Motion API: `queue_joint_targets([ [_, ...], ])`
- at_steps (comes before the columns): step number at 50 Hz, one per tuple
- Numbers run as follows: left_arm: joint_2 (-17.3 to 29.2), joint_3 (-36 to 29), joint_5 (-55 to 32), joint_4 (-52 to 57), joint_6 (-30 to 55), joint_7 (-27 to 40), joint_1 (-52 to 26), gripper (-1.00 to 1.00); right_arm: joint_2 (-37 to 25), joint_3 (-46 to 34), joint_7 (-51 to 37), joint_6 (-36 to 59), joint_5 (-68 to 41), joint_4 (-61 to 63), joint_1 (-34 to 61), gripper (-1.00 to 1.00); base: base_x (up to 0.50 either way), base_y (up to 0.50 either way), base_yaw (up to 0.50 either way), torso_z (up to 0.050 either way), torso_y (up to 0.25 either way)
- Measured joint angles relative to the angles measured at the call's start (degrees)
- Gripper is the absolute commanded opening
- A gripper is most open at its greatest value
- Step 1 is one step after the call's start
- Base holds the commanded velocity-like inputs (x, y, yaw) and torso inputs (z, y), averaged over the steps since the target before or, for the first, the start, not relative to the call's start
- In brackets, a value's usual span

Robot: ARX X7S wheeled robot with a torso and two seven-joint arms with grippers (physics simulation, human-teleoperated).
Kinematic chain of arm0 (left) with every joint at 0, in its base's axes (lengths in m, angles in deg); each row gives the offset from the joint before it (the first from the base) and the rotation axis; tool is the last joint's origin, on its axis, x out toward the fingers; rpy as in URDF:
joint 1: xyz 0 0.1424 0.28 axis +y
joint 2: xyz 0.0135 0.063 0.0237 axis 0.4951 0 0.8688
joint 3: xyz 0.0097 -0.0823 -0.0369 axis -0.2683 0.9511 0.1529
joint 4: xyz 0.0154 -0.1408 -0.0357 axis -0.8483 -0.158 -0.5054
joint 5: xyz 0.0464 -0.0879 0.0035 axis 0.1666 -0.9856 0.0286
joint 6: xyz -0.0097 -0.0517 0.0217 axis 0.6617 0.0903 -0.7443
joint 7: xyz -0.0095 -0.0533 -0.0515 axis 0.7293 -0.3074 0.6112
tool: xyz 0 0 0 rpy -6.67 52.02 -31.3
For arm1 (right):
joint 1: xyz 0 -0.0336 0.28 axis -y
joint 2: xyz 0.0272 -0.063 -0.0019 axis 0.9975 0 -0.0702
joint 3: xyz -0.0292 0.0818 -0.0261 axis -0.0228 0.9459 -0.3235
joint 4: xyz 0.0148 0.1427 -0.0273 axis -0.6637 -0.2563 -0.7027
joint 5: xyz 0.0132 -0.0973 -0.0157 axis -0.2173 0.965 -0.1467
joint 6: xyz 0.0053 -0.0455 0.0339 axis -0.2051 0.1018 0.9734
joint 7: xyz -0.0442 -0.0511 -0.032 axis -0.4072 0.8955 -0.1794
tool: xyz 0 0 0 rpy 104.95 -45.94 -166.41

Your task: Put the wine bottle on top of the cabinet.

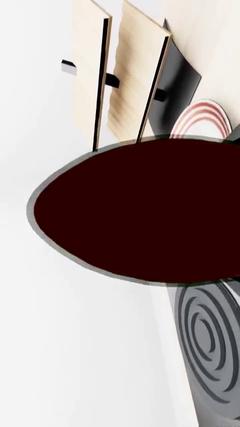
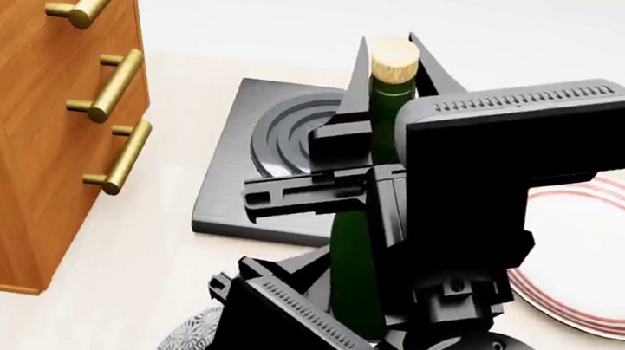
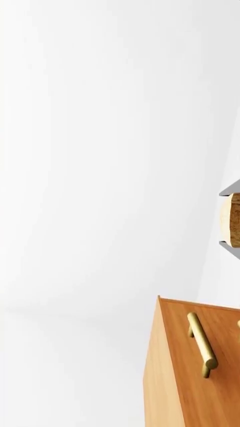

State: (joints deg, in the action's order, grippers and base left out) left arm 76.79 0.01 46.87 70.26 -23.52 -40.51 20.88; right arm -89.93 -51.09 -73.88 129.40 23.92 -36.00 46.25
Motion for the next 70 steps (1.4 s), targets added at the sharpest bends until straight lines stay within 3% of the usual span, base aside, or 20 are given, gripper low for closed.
queue_joint_targets([
  [10,0.2,-0.4,0.2,0.0,-0.2,0.6,0.1,-1.0,0.0,-0.2,-0.1,-0.5,0.2,0.1,-0.4,-1.0,0.0,0.0,0.0,0.0,0.0],
  [11,0.2,-0.5,0.2,0.0,-0.2,0.7,0.1,-1.0,0.0,-0.2,-0.1,-0.5,0.1,0.1,-0.5,1.0,0.0,0.0,0.0,0.0,0.0],
  [29,1.2,-2.2,-0.9,1.0,-0.1,1.4,0.1,-1.0,-0.3,0.9,-1.0,-0.7,-0.7,2.1,-3.1,1.0,0.0,0.0,0.0,0.0,0.001],
  [43,3.8,-1.1,-3.3,5.2,1.6,2.8,-1.1,-1.0,-1.9,7.2,-4.7,1.3,-6.5,13.3,-10.1,1.0,0.0,0.0,0.0,0.001,0.001],
  [70,15.5,9.2,-10.2,13.0,12.5,9.8,-14.3,-1.0,-4.9,8.8,-5.6,-16.9,0.5,15.3,-35.7,1.0,0.0,0.0,0.0,0.0,0.001],
])
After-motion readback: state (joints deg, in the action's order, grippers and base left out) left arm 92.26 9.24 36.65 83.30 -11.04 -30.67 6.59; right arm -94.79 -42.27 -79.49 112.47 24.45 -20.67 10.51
